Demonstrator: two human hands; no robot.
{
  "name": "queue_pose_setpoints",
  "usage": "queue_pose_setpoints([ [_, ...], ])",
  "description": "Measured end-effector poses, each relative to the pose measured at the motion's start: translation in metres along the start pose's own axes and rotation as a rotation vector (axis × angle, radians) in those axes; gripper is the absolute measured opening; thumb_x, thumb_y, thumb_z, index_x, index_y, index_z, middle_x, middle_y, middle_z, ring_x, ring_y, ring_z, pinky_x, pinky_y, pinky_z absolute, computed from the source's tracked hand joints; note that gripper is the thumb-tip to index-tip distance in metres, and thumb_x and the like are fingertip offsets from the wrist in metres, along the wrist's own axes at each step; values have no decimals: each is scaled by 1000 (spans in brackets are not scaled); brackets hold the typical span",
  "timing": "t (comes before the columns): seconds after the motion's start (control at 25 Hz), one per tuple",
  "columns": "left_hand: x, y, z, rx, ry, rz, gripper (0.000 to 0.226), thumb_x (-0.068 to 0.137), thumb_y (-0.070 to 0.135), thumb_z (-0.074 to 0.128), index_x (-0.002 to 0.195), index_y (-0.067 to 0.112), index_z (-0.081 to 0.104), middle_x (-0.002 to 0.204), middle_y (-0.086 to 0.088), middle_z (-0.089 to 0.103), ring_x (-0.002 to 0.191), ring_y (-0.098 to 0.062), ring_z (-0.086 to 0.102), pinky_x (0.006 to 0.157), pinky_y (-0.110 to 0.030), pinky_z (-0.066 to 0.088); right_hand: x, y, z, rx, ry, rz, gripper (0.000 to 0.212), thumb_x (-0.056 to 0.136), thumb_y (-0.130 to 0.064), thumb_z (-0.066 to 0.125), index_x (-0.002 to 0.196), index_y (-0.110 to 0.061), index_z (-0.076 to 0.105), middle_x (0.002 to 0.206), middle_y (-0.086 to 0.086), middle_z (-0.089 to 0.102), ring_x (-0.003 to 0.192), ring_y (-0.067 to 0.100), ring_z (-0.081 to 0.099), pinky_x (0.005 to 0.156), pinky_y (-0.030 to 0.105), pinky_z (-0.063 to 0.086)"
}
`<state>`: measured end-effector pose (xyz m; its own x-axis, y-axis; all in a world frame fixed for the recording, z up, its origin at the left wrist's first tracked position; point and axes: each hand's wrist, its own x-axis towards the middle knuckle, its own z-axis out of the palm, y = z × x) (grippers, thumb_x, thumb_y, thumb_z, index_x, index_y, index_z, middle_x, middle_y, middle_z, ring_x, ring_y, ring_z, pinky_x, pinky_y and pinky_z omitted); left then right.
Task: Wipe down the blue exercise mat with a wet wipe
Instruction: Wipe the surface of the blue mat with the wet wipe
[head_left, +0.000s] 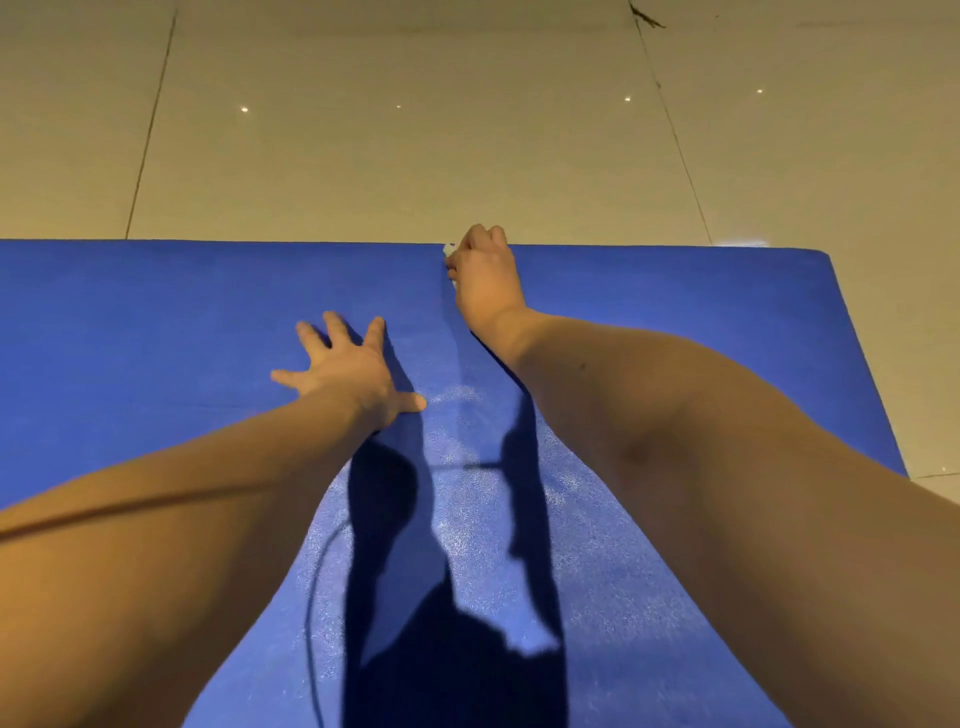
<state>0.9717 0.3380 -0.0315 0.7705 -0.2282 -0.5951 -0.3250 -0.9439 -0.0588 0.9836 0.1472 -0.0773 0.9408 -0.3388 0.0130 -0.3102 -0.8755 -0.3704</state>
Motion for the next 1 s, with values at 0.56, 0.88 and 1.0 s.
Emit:
queue_pose_setpoints([
  [0.56,3,-2,1,-118,-56,-25,127,70,73,75,154,49,-16,163,-2,-27,150,-41,-20,105,-79,26,-8,32,-25,6,37,282,25,89,5,46,97,-3,69,106,13,53,95,29,56,80,36,46],
  [0.88,7,-5,1,-101,-48,-15,130,63,76,77,154,51,-13,163,0,-22,150,-41,-15,102,-79,30,-25,57,-42,-33,-40,97,12,87,0,51,84,-8,60,92,8,48,83,22,44,70,27,34],
  [1.0,7,-6,2,-92,-46,-18,131,64,76,77,154,50,-15,163,0,-22,150,-42,-15,102,-79,29,-40,115,-58,-51,68,317,17,90,-5,50,74,-5,55,91,13,57,90,27,61,66,30,46],
])
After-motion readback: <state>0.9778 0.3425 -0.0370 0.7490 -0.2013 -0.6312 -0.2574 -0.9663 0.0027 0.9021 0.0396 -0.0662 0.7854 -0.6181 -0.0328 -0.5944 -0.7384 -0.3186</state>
